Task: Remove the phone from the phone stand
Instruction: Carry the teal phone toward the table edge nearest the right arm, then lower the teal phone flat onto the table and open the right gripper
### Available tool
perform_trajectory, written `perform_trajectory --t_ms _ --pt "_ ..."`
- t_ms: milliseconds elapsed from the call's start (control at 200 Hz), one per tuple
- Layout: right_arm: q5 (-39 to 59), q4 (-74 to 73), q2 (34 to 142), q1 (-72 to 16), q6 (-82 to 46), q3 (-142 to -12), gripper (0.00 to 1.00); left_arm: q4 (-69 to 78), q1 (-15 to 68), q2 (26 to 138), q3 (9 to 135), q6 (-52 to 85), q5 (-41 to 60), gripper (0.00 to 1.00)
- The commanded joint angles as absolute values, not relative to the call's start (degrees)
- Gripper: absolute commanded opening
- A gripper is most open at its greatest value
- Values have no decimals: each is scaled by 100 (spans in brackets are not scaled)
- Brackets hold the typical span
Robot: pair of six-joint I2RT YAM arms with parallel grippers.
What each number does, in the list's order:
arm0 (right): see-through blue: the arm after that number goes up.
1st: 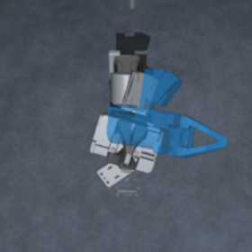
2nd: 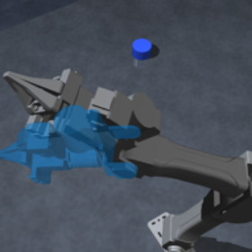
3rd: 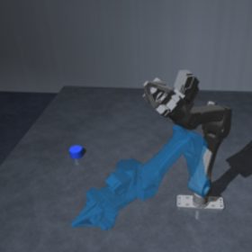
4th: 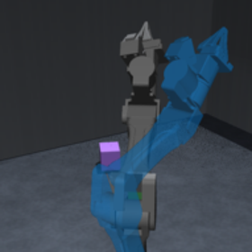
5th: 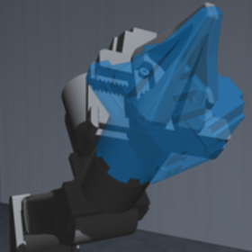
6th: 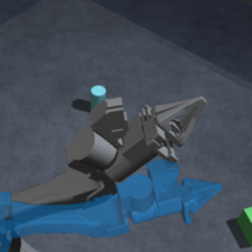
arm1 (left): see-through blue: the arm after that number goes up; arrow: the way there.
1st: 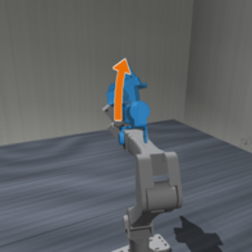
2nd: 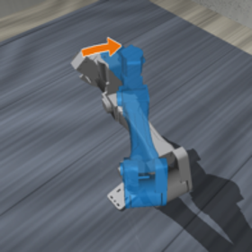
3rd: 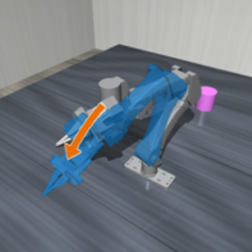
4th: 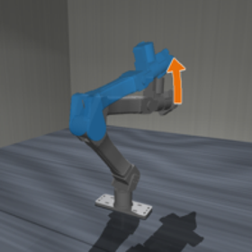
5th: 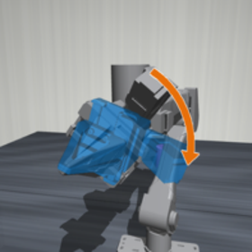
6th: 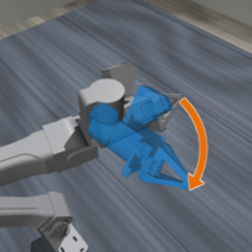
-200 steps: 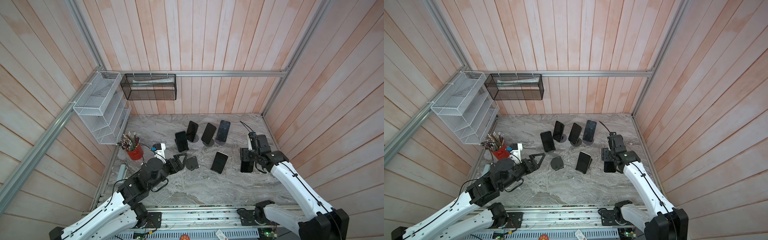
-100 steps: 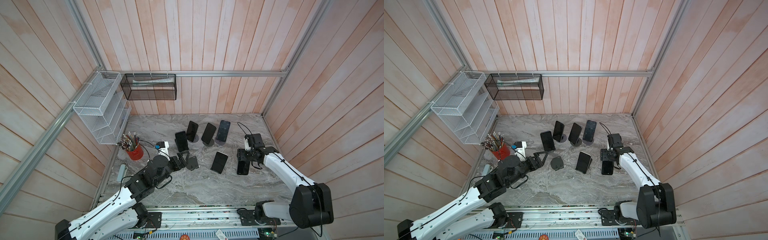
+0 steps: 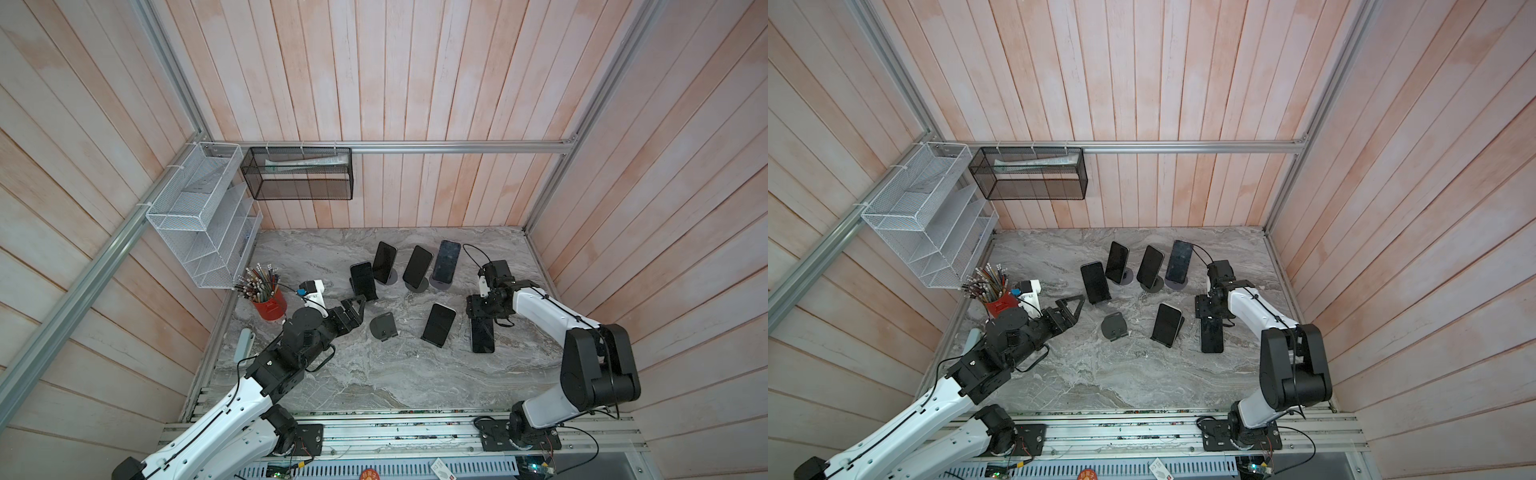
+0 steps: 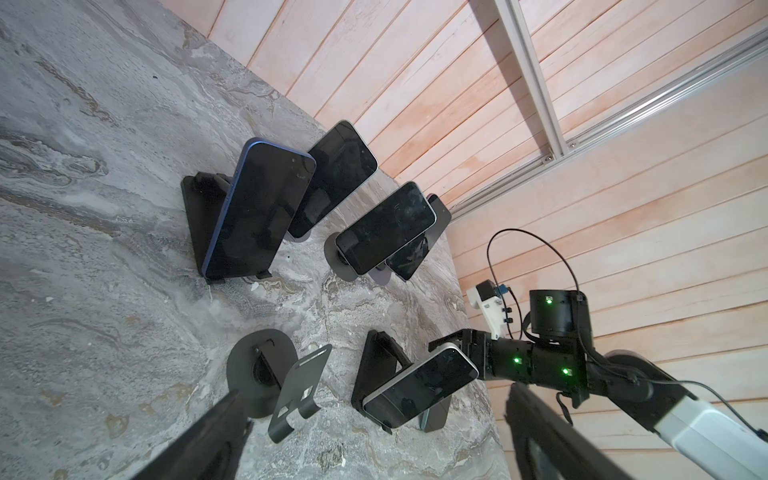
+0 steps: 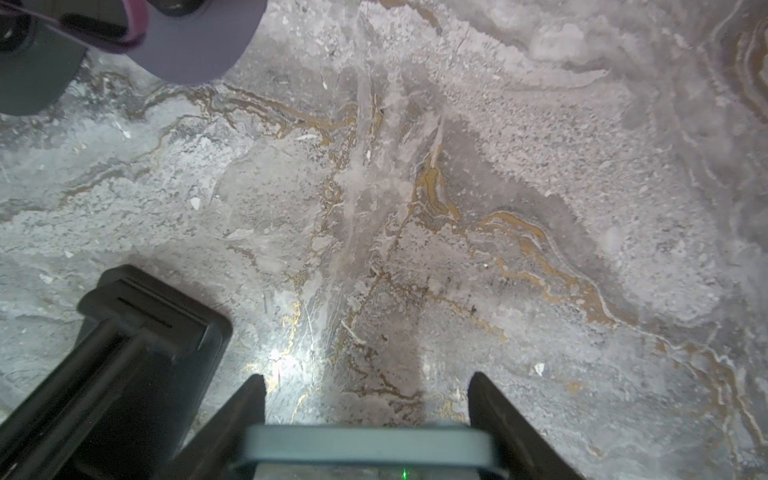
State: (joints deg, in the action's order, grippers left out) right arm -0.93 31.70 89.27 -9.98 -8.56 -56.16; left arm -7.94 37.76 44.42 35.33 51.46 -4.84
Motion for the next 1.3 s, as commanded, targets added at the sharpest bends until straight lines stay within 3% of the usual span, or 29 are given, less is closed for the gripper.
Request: perform_trajectory --t_ms 0,715,1005,1295 --pt "-8 3013 9110 -989 -904 -5498 70 -588 3742 4531 3409 5113 -192 98" --pt "-638 2654 9519 -1250 -1199 -5025 77 -15 3736 5469 3783 5245 161 98" --pt "-374 2642 9697 -1285 -1116 -5094 84 453 3735 5532 4008 4644 -117 98" --pt "83 2456 9562 -1283 -1178 -5168 83 395 3733 5737 4174 4484 -243 98"
